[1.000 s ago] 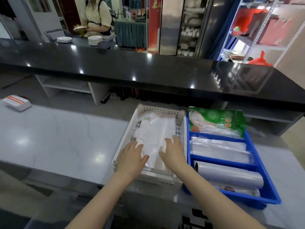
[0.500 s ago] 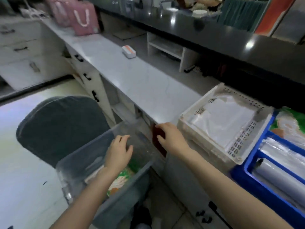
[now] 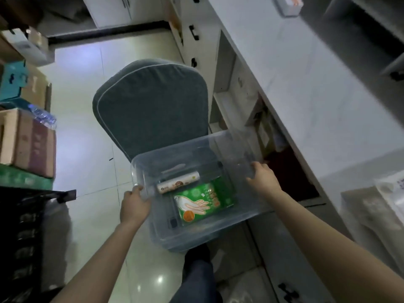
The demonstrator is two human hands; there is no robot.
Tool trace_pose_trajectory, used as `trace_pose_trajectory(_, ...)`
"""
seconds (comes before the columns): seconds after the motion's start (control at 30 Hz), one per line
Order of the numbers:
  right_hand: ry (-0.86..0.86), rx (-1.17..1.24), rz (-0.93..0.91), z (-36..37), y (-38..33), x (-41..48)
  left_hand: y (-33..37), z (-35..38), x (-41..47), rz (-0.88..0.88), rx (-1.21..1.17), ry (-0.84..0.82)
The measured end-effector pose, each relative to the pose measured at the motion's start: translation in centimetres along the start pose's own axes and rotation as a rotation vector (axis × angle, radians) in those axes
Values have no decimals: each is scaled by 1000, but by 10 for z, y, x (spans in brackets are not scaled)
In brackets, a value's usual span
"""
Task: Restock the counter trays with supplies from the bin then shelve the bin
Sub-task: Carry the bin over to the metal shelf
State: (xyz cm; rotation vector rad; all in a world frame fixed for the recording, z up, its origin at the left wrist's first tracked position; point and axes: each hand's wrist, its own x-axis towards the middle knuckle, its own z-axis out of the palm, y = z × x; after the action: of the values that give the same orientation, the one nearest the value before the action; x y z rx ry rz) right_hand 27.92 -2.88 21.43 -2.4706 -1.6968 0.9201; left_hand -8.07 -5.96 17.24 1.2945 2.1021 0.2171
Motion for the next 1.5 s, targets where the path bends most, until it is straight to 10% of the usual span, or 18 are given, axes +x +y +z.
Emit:
trace_pose_trajectory(0.67,30,84,234,50,29,72,-50,19,69,-172,-26,-59)
trace_pose_trajectory(1.0,243,282,377,96,60,-110,-83,-7,52,58,159,-107)
trace_pose_trajectory(1.5,653,647,992,253,150,-566,-45,38,-167,878,285,-487)
